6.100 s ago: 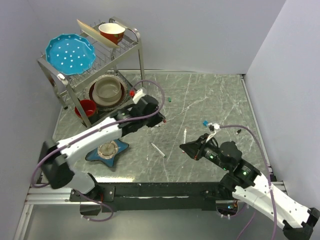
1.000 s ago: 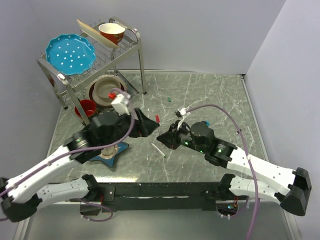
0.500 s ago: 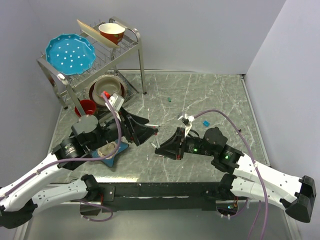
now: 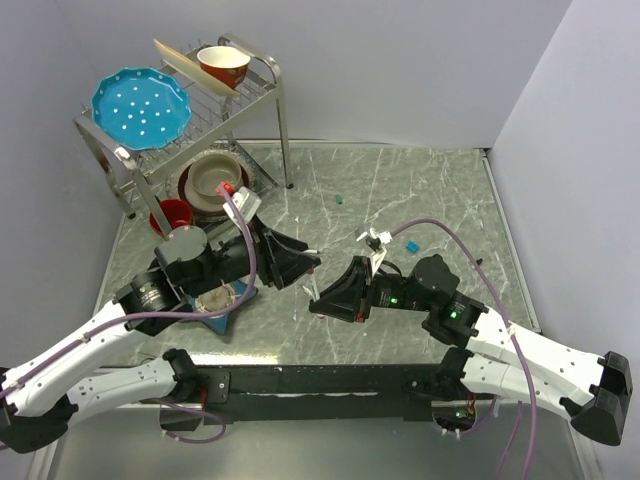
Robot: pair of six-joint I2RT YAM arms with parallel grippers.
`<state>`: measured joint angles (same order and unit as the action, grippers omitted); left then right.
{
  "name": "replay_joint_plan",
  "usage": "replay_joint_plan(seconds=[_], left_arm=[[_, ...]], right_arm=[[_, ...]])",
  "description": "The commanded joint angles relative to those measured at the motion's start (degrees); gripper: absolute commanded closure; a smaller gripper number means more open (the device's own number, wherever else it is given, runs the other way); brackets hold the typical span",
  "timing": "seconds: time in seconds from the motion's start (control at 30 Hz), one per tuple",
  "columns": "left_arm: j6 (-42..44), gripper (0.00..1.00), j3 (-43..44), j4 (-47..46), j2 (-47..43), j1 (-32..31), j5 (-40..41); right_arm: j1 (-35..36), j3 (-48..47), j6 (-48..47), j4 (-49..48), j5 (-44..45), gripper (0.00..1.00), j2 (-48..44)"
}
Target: Insert the pens into the pen caps
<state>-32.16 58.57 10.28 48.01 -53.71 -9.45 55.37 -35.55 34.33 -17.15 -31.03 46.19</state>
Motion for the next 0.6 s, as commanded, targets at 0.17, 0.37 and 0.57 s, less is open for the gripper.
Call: replay_joint_plan(seconds=[0.17, 0.37, 0.57], left_arm=[[-2.5, 0.86, -0.4, -3.8, 1.0, 0.1, -6.9], [-7.6, 0.99, -3.4, -2.2, 3.4, 0.1, -13.4], [-15.0, 0.99, -10.3, -6.2, 1.6, 0.2, -13.4]], right_arm=[[0.3, -0.9, -0.7, -2.1, 1.4, 1.0, -0.6], [0.3, -4.9, -2.7, 1.1, 5.7, 1.0, -1.4], [0.3, -7.3, -7.7, 3.6, 14.9, 1.0, -2.3]])
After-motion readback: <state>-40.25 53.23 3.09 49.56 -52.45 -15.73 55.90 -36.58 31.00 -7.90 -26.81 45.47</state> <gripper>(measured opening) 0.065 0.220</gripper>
